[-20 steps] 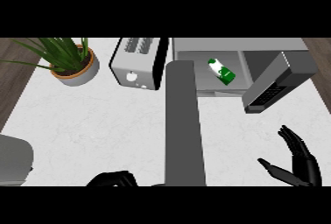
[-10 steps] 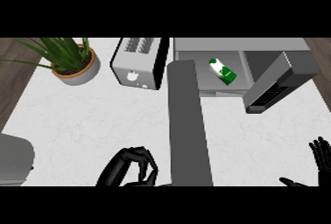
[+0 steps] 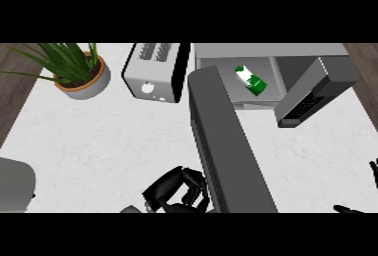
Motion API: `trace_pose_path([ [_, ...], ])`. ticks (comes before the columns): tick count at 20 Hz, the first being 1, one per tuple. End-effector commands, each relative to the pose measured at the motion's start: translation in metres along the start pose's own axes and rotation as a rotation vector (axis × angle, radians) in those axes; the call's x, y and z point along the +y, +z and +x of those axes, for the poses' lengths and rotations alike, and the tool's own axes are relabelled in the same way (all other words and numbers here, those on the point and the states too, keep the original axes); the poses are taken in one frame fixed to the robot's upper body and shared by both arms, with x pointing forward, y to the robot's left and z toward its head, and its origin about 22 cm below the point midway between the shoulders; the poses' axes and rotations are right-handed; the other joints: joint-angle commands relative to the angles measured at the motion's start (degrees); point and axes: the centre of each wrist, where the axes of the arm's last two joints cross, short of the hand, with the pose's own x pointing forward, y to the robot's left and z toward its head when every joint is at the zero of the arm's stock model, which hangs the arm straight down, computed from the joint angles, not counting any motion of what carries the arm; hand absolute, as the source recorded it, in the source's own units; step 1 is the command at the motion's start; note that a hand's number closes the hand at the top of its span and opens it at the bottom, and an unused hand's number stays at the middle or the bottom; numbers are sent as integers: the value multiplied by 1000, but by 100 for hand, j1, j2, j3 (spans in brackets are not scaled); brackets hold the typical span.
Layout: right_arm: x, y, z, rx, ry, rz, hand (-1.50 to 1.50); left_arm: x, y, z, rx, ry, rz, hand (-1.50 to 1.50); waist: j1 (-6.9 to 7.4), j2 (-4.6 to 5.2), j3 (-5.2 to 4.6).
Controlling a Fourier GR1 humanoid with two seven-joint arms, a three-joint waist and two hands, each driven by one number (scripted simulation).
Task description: Pick up the milk, place it into the microwave and close the microwave
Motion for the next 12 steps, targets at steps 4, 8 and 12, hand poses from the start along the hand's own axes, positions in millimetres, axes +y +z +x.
trace_pose_path([
  [4, -8, 7, 7, -112, -118, 106, -150, -31, -31, -13, 56, -96, -139, 150, -176, 24, -17],
  [8, 3, -8, 13, -145, -129, 147, -150, -53, -35, -8, -22, -77, -152, 150, -170, 25, -20],
  [12, 9, -41, 27, -182, -163, 196, -150, -53, -48, 9, -107, -37, -110, 150, -271, 52, -25],
])
